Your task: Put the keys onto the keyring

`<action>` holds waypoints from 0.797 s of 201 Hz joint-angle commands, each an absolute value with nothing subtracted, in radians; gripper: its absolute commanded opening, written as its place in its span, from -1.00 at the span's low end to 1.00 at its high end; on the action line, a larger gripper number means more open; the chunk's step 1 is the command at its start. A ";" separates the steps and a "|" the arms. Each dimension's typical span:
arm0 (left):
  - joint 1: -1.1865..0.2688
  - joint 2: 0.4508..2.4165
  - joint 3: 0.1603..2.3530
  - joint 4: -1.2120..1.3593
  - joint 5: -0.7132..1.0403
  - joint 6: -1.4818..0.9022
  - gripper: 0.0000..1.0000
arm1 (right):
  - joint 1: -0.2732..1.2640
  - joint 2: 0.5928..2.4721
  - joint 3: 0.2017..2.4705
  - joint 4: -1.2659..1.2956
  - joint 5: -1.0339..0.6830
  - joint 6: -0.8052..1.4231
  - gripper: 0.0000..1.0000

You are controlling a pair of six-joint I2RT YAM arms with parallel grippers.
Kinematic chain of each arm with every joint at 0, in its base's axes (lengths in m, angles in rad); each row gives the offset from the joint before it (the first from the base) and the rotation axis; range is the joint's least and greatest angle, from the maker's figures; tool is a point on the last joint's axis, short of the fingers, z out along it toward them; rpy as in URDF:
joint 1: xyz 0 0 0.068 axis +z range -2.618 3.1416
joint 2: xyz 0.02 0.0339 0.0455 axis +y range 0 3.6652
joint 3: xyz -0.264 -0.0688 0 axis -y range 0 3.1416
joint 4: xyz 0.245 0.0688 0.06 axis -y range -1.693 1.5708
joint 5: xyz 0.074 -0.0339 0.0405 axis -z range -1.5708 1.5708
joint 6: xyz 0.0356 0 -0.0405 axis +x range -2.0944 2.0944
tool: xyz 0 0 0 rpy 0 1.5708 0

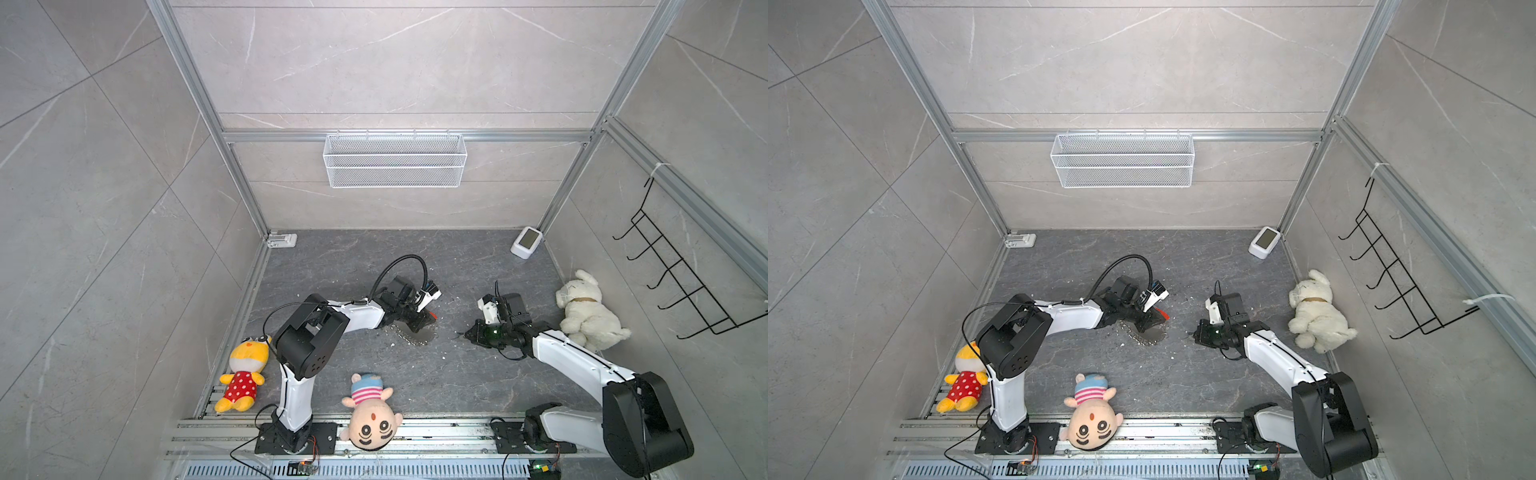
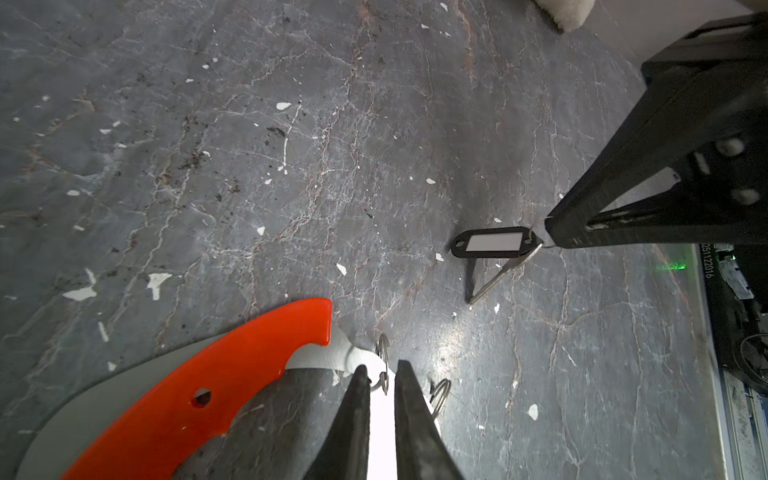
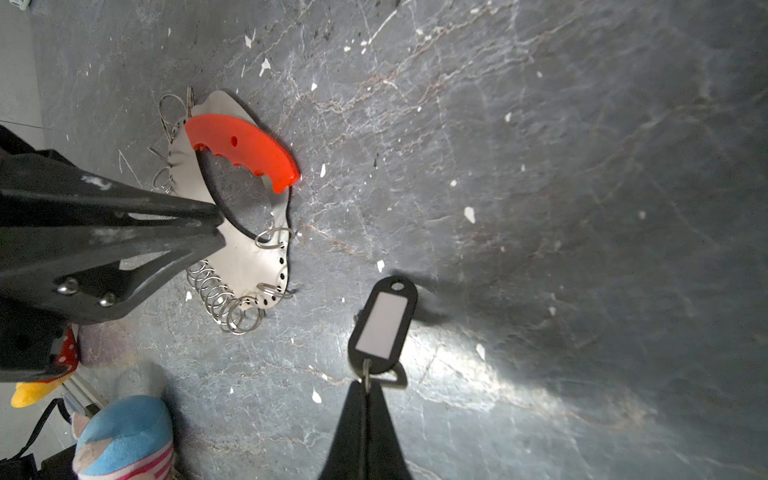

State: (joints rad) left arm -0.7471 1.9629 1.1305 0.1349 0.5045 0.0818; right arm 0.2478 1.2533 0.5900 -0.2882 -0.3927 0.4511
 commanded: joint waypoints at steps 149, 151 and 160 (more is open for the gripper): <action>-0.789 2.039 1.276 -0.117 0.489 0.211 -0.58 | 0.227 1.245 0.586 -0.297 -0.439 0.419 -1.00; -0.788 2.040 1.276 -0.116 0.487 0.211 -0.58 | 0.227 1.245 0.585 -0.295 -0.439 0.419 -1.00; -0.788 2.040 1.274 -0.111 0.486 0.211 -0.57 | 0.225 1.246 0.585 -0.294 -0.444 0.418 -1.00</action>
State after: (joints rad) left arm -0.7856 2.0426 1.2751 -0.1059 0.4980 0.1837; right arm 0.2329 1.2407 0.5896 -0.2882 -0.4221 0.4400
